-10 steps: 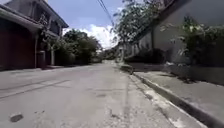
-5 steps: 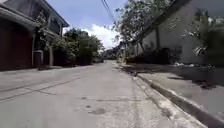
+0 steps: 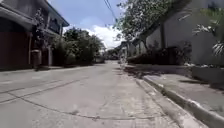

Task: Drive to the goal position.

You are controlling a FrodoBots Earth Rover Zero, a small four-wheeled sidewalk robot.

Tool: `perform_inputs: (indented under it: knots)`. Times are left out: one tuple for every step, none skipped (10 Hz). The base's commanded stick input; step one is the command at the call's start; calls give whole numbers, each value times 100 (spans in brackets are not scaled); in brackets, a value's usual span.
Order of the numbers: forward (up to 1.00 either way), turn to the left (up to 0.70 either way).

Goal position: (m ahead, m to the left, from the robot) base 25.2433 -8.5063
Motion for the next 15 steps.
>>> perform_inputs:
  knots:
    - [100, 0]
    - [100, 0]
    - [100, 0]
    - [100, 0]
    - [100, 0]
    - [100, 0]
    - [100, 0]
    - [100, 0]
    - [100, 0]
    - [100, 0]
    - [100, 1]
    - [100, -3]
    - [100, -25]
    - [100, -33]
    - [100, -33]
